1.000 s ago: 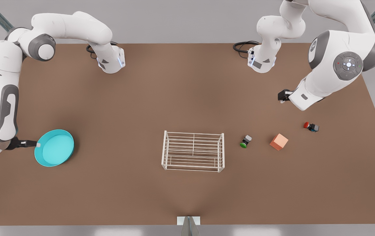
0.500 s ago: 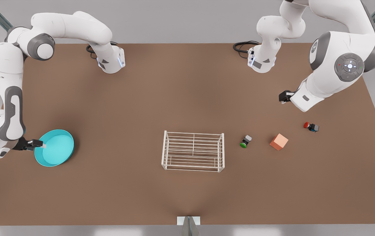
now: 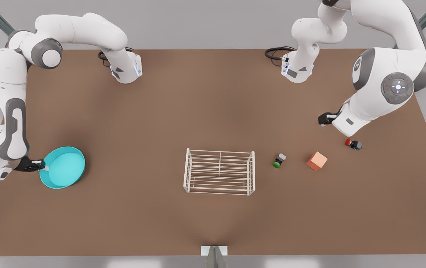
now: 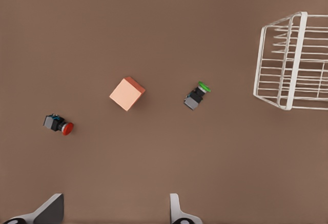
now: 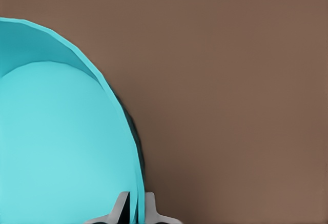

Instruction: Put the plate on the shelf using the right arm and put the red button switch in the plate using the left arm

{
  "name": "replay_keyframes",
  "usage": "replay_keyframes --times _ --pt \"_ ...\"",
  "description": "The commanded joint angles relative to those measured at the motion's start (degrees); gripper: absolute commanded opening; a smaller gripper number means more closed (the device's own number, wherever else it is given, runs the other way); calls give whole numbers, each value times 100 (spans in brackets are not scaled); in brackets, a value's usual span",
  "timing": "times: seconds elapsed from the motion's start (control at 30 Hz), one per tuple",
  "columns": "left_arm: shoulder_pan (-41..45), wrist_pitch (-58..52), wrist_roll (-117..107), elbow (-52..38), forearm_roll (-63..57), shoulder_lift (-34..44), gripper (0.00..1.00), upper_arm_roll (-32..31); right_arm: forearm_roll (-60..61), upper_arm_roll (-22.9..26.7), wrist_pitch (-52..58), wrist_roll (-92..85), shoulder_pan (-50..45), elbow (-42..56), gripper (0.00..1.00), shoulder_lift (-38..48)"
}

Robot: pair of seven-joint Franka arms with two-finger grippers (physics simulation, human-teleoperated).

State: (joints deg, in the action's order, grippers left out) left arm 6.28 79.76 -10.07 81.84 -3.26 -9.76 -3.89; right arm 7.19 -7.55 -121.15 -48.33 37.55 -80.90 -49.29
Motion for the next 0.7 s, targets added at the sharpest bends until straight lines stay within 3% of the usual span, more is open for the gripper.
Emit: replay_keyframes --times 0.0,0.37,0.53,0.67 --pt "-4 39 -478 -2 1 -17 100 3 -34 -53 109 -493 -2 39 21 51" --pt "-22 13 -487 -2 -8 -43 100 55 309 -993 1577 -766 7 346 21 473" --pt "-22 39 -487 7 -8 -52 100 55 573 -2355 1849 437 -134 496 21 420" --pt "-57 1261 -487 437 62 -527 100 925 564 -3226 2025 2757 -625 698 21 500"
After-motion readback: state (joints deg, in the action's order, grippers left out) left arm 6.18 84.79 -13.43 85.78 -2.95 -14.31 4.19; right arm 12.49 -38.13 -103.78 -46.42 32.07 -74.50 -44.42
